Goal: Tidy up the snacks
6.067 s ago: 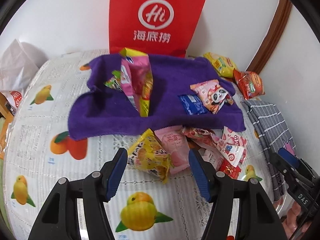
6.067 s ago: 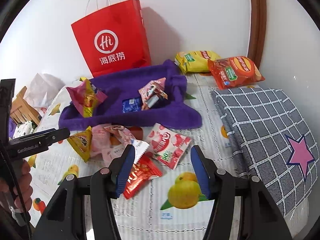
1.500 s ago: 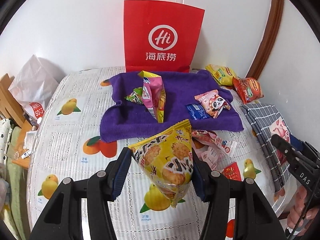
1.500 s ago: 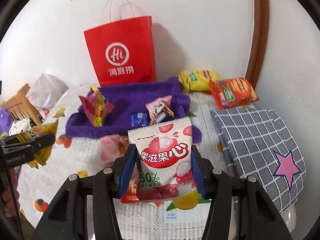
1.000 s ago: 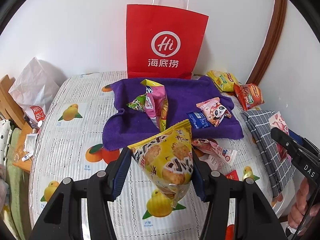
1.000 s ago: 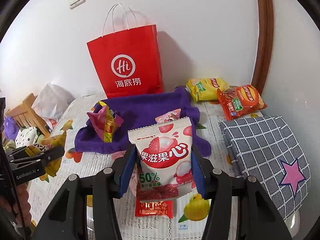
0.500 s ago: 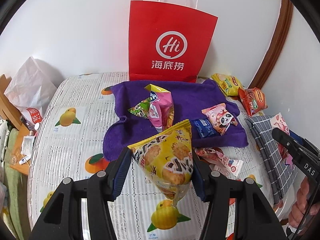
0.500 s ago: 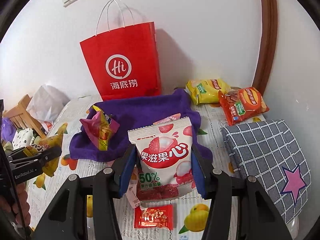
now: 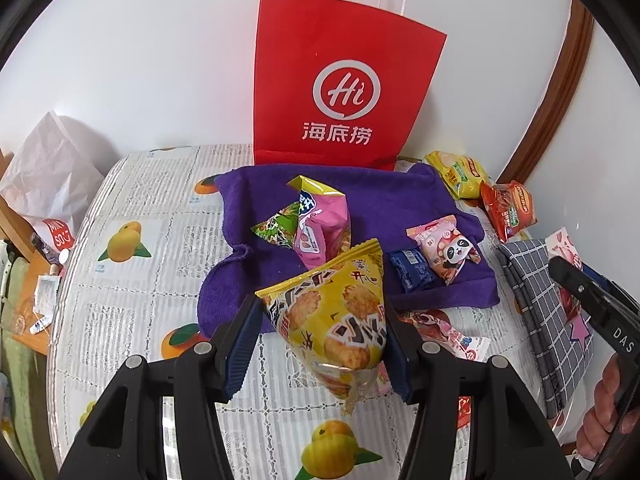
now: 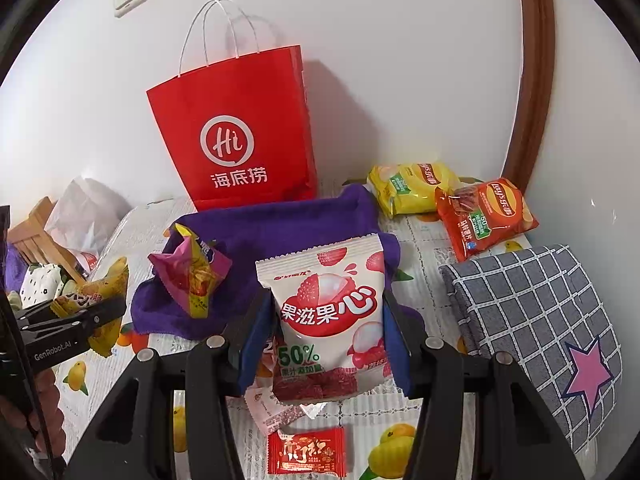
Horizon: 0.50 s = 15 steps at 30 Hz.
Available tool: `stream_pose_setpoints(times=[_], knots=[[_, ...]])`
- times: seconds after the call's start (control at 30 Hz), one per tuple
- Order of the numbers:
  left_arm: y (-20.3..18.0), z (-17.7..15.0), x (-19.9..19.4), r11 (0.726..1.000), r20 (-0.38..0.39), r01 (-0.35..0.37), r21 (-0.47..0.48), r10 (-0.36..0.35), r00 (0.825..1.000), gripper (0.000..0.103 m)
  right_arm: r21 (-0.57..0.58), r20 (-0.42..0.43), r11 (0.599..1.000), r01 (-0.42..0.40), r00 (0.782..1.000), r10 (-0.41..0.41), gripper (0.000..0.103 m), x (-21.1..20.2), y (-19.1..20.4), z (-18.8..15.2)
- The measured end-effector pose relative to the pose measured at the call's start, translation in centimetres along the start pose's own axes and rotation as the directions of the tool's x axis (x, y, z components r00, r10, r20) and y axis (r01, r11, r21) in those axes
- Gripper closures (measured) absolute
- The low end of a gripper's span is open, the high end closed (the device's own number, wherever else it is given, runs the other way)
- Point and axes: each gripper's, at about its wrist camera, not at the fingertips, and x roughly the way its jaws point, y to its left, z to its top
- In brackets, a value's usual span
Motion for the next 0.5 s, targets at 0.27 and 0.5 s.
stream_pose_setpoints(times=[0.27, 0.5], knots=[[0.7, 0.3, 0.8, 1.0, -0.007, 0.002, -0.009, -0.002, 1.0, 0.049, 0.013, -0.013, 1.0, 0.005, 1.0, -0.005, 0.051, 1.0, -0.3, 0.1], [1.9, 0.3, 1.8, 0.999, -0.021, -0.014, -0.031, 0.013, 1.0, 0.049, 0.019, -0.025, 1.0, 0.007, 1.0, -0.007, 0.051, 1.9, -0.6, 0.1]])
